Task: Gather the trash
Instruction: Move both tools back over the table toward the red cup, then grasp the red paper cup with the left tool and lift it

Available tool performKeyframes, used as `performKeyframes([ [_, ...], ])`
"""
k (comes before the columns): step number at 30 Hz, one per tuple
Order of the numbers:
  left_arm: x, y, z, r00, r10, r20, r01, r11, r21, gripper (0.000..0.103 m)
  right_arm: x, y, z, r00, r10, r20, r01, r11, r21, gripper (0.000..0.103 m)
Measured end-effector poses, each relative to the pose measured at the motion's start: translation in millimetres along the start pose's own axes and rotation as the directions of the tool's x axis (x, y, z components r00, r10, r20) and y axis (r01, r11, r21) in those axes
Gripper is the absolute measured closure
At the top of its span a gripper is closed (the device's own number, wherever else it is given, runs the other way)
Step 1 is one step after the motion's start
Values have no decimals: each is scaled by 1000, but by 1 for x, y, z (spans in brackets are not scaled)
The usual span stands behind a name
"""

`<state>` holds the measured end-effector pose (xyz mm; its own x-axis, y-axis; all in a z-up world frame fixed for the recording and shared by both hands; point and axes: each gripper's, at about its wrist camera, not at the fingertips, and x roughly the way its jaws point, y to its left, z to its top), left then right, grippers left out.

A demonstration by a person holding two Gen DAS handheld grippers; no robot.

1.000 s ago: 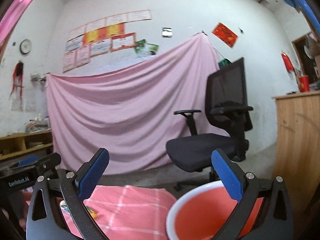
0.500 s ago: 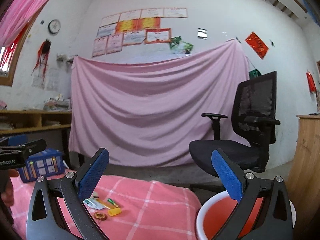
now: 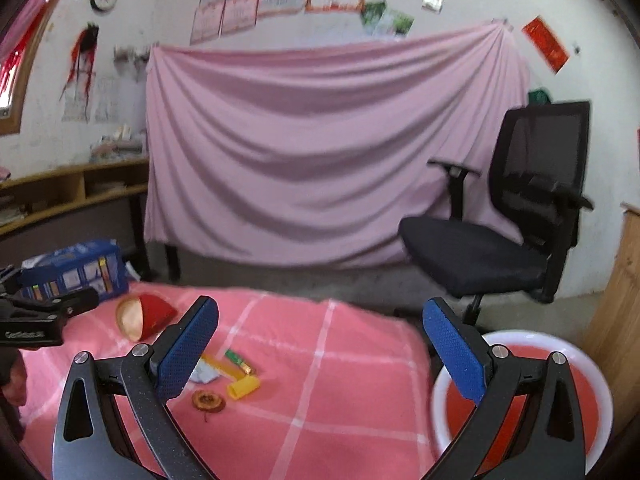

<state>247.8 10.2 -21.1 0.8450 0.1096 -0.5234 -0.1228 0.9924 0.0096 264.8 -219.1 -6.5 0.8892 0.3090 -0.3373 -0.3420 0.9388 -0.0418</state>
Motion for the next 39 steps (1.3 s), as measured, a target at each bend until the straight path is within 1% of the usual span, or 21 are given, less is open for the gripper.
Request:
performKeyframes([
  [3,19,2,-2,997,-16,-69,16,1000,-3,2,22,2,-6,993,27,-114,-27,1000,-2,1],
  [5,30,2,-3,994,-27,-102,27,1000,2,2,33,3,-9,983,60,-175,-61,998,0,7],
  [7,38,1,-3,991,-44,-127,45,999,7,3,47,6,-13,962,104,-251,-109,994,-4,11],
  [8,42,1,-3,989,-48,-138,50,999,10,4,51,7,-15,953,119,-278,-125,992,-4,15],
  [9,45,0,-2,988,-49,-145,51,999,13,7,59,10,-18,935,144,-324,-154,988,-4,18],
  [11,51,-1,-1,986,-55,-160,58,998,13,7,67,15,-23,911,164,-377,-180,984,-8,20],
  [12,53,-3,1,985,-57,-165,59,998,11,7,69,17,-25,904,167,-393,-187,982,-12,20],
  [14,62,-3,2,980,-63,-187,66,998,7,13,72,20,-26,894,172,-415,-196,981,-15,21],
  [15,65,-5,4,977,-68,-202,70,998,5,21,74,21,-28,885,174,-431,-199,980,-14,22],
  [16,71,-4,3,971,-68,-227,70,998,0,25,77,20,-28,880,175,-443,-200,980,-11,25],
  [19,82,1,1,958,-75,-278,72,997,-23,30,87,18,-31,850,206,-485,-220,975,29,34],
  [20,83,2,2,955,-81,-284,75,997,-33,31,89,16,-31,843,216,-493,-226,973,40,38],
  [21,84,5,2,954,-86,-287,77,996,-43,32,91,15,-33,834,231,-501,-234,970,57,39],
  [25,81,8,5,954,-98,-284,87,995,-53,33,93,14,-34,818,257,-514,-261,963,66,49],
  [27,79,10,5,954,-106,-279,94,994,-57,38,94,15,-35,808,271,-524,-279,958,67,50],
  [28,78,10,6,955,-106,-278,93,994,-59,41,95,15,-35,802,280,-527,-286,956,72,53],
  [29,77,12,6,955,-108,-276,94,994,-63,43,96,14,-36,799,285,-529,-290,954,77,59],
  [31,75,14,6,956,-108,-274,92,993,-70,52,97,11,-36,795,298,-529,-291,952,98,67],
  [32,75,15,7,956,-108,-274,92,993,-74,54,98,8,-36,793,305,-527,-292,950,112,72],
  [33,75,15,7,955,-109,-274,91,993,-76,55,98,7,-37,791,312,-526,-291,949,124,74],
  [39,71,15,7,959,-105,-264,88,993,-76,55,97,10,-35,794,311,-522,-296,948,115,74],
])
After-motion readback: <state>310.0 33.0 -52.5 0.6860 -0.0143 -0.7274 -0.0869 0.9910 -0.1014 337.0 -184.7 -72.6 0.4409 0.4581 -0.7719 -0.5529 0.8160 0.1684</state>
